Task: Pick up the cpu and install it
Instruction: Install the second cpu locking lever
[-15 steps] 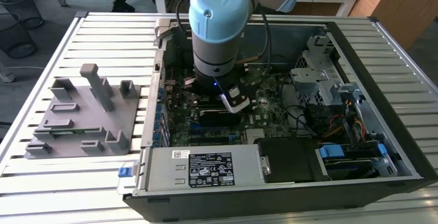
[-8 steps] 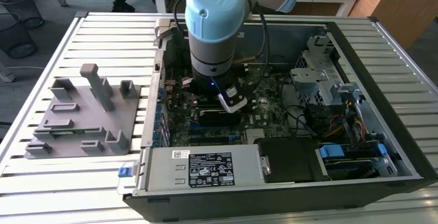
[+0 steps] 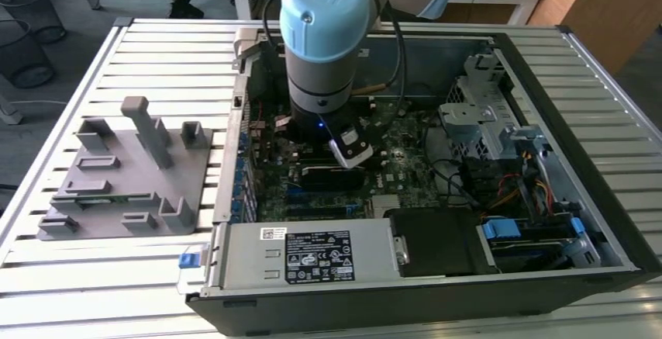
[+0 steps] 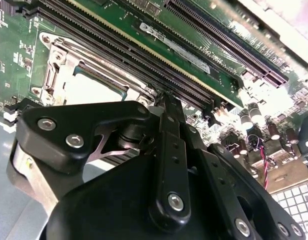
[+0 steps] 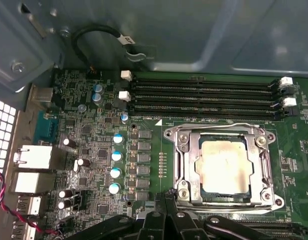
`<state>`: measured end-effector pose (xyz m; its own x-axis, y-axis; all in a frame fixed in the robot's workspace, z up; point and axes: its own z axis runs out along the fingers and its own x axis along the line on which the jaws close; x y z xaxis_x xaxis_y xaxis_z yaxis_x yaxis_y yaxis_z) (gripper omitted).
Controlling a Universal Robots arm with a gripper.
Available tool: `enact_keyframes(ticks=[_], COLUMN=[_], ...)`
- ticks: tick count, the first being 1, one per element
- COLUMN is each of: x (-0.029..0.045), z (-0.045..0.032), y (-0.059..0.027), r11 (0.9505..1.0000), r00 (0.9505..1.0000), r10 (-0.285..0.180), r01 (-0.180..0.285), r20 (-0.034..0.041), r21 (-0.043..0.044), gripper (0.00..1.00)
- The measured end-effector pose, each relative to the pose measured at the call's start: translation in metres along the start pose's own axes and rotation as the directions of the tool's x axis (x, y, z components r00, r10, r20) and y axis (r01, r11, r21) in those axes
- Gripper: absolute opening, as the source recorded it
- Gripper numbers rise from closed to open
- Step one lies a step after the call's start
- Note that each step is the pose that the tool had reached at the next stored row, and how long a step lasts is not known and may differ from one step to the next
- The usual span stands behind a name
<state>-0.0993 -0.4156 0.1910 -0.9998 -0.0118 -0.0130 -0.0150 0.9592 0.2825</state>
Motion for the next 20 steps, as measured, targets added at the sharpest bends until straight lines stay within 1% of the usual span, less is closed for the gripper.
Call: enact_keyframes(ticks=[4, 6, 10, 14, 15, 17, 18, 20], x=[0.0001, 0.0001, 0.0, 0.0001, 0.0001, 0.0001, 0.0, 0.0001], z=[0.0002, 0.0005, 0.0013, 0.0019, 0.002, 0.002, 0.002, 0.002], y=[0.001, 0.0015, 0.002, 0.002, 0.002, 0.0021, 0.0021, 0.0022], r11=[1.0, 1.0, 0.9999, 0.9998, 0.9998, 0.9995, 0.9994, 0.9993], r00=[1.0, 1.0, 1.0, 1.0, 1.0, 1.0, 1.0, 1.0], r10=[0.0, 0.0, 0.0, 0.0, 0.0, 0.0, 0.0, 0.0], r01=[0.0, 0.0, 0.0, 0.0, 0.0, 0.0, 0.0, 0.0], r20=[0.0, 0.0, 0.0, -0.0002, -0.0002, -0.0005, -0.0005, -0.0005], r21=[0.0004, 0.0032, 0.0134, 0.0185, 0.0221, 0.0325, 0.0358, 0.0381], gripper=[0.11, 0.11, 0.11, 0.11, 0.11, 0.11, 0.11, 0.11])
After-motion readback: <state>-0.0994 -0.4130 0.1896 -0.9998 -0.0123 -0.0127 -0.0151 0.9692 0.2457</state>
